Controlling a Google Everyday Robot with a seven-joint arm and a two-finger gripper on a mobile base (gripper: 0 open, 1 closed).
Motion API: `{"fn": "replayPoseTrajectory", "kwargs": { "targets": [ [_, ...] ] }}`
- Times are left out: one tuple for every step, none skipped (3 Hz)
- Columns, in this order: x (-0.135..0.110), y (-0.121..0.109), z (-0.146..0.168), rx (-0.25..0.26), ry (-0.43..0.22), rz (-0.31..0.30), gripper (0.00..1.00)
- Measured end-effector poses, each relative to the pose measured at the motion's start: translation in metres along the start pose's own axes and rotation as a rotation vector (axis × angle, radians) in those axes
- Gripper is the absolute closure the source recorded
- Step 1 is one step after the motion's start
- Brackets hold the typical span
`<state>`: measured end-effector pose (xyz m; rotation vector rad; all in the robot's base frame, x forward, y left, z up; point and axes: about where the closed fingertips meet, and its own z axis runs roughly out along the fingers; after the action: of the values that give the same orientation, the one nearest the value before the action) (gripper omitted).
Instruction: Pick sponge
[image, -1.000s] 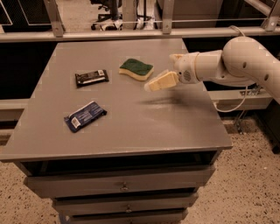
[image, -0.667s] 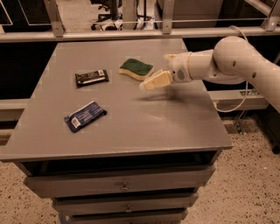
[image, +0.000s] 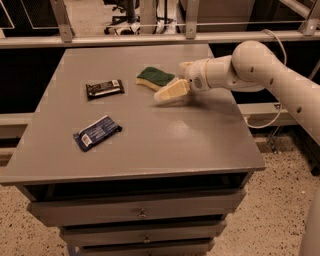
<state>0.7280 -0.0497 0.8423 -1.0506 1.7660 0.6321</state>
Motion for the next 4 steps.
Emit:
{"fn": "replayPoseTrajectory", "kwargs": {
  "targets": [
    [-0.001, -0.005, 0.009, -0.007, -0.002, 0.005, 0.00],
    [-0.005, -0.007, 0.018, -0.018, 0.002, -0.001, 0.16],
    [-0.008, -0.010, 0.022, -0.030, 0.011, -0.012, 0.39],
    [-0.016, -0.010, 0.019, -0.041, 0.004, -0.023, 0.70]
  ]
}}
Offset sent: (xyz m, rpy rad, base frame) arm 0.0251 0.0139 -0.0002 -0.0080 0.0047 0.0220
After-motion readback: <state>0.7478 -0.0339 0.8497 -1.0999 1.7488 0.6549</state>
